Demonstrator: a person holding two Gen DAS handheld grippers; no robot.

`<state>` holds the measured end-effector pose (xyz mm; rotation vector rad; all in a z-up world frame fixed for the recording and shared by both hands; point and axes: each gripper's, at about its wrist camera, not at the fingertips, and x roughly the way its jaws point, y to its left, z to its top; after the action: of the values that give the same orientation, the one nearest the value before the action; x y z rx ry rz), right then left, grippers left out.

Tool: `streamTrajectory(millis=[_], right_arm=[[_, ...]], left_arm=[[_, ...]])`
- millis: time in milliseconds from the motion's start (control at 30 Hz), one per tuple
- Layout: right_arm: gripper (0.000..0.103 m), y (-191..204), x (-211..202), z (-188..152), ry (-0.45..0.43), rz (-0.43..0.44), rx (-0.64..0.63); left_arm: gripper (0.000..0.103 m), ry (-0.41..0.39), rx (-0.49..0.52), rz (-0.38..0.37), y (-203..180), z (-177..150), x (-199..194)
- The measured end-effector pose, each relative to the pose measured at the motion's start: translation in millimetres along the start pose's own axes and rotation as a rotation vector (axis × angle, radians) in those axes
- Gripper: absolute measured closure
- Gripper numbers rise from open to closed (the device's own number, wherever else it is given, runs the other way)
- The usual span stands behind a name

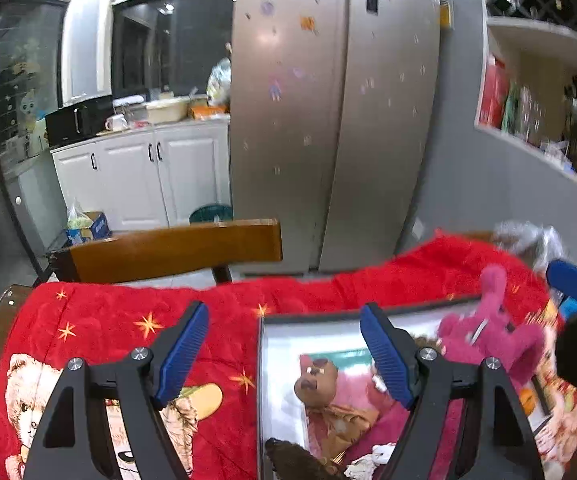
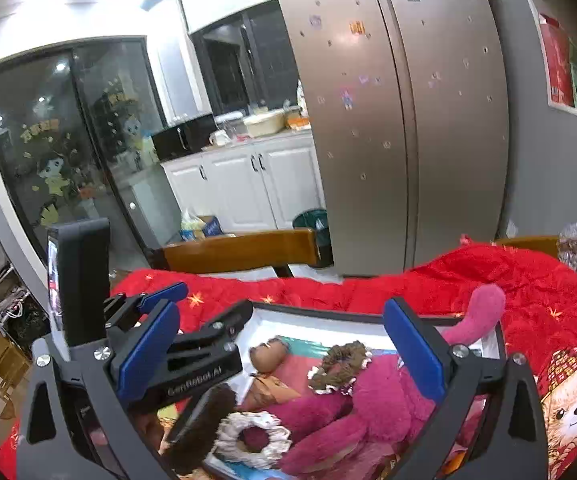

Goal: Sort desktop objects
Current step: 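Open the left tool to drop the egg plush while right releases the braided ring, then withdraw both tools from the box back toward the item pile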

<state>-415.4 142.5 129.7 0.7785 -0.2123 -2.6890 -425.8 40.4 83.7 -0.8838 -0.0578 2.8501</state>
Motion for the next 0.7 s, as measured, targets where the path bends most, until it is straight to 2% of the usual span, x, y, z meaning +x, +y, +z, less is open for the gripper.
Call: streamTrajectory(millis=[133, 333, 400, 533, 633, 700], right_arm=[[0.000, 10.2, -31.6, 13.5, -0.058, 0.035, 0.003], [0.000, 32.2, -117.0, 13.4, -0.173, 0.059, -0.028], [0.000, 37.9, -150.8, 5.6, -0.201, 0.043, -0.044], [0.000, 40.2, -216.5, -18.1, -0.232, 0.004, -0.070], [0.000, 36.6, -262.3, -46.4, -0.254, -0.029, -0.080], [0.000, 36.9, -288.1, -71.7, -0.264, -0.060, -0.093]], left_arm=[[0.021, -0.063, -0.111, -0.055, 20.5, 10.3, -31.5], [0.019, -0.170, -0.269, -0.116, 55.8, 5.1, -110.1], [0.019, -0.186, -0.274, -0.116, 65.8, -1.4, -139.8], [0.015, -0.204, -0.215, -0.047, 76.1, -29.4, -197.6], [0.012, -0.199, -0.160, -0.039, 77.3, -60.4, -231.1], [0.005, -0.183, -0.142, -0.039, 76.5, -82.9, -243.6]])
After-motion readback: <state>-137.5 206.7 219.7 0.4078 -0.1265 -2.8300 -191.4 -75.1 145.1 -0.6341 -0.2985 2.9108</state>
